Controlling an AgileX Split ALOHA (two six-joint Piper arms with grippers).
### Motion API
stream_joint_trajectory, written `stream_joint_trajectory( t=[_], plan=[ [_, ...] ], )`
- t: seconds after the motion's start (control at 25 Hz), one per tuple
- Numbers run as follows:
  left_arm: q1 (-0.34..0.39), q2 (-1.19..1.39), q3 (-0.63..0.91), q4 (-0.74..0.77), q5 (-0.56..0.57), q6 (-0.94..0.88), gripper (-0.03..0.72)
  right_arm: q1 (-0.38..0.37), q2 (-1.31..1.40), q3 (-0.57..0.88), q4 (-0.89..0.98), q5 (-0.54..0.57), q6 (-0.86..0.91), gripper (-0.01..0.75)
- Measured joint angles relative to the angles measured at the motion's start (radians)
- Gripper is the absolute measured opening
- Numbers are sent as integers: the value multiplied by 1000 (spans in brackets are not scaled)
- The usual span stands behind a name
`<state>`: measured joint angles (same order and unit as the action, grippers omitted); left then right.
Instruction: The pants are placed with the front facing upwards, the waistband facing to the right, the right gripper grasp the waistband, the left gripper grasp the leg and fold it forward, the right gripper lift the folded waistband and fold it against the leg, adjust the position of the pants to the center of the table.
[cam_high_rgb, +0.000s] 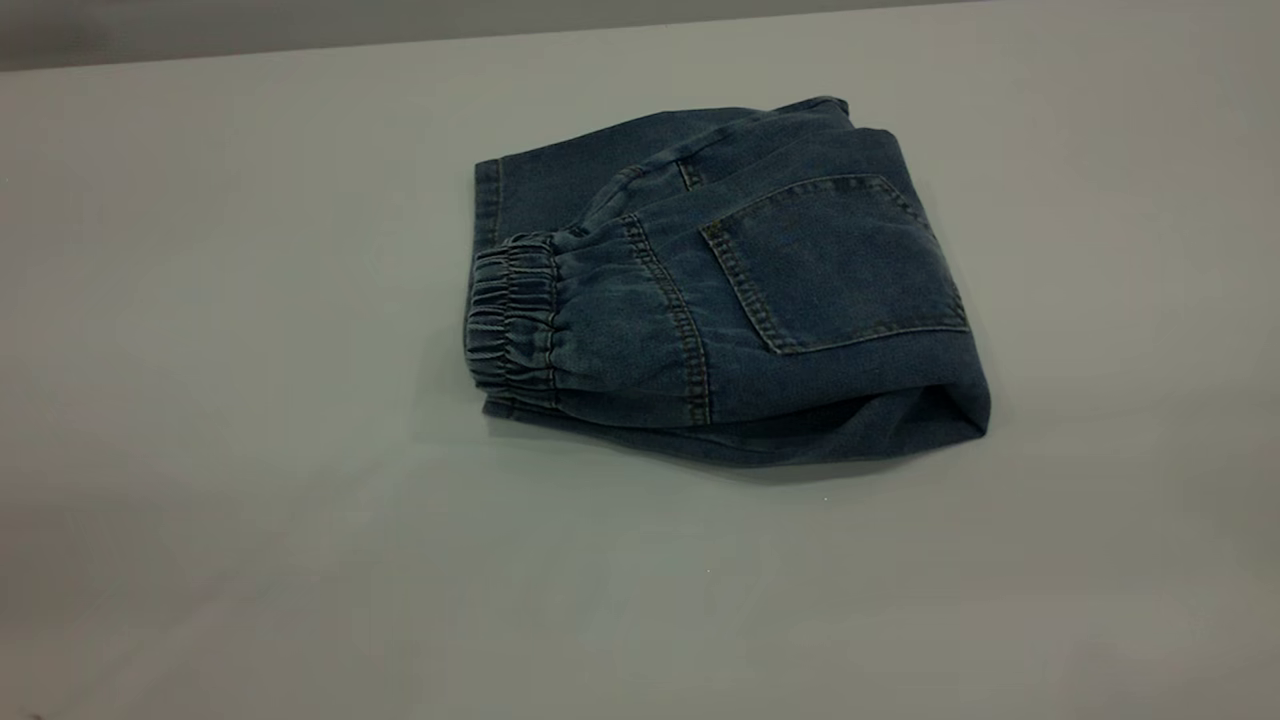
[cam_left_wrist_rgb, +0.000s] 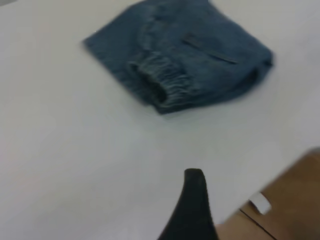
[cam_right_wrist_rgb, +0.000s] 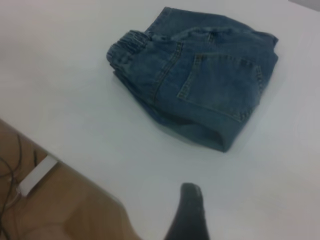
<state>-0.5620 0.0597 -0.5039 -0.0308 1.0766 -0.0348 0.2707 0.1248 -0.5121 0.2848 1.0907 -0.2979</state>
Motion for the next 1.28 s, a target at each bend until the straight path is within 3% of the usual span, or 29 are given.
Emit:
stream_joint_trajectory(
  t=[0.32, 0.52, 0.8, 1.04, 1.28],
  plan=[
    [438, -2, 0, 1, 0, 0, 557, -159, -123, 0, 6, 2, 0, 518],
    [617, -48, 0, 1, 0, 0, 557, -194, -126, 0, 7, 3, 0, 518],
    [639, -61, 0, 1, 1, 0, 557, -224, -125, 0, 7, 2, 0, 518],
    [578, -60, 0, 1, 1, 0, 557, -224, -125, 0, 9, 2, 0, 518],
    [576, -60, 0, 1, 1, 0, 557, -223, -125, 0, 8, 2, 0, 518]
  ],
)
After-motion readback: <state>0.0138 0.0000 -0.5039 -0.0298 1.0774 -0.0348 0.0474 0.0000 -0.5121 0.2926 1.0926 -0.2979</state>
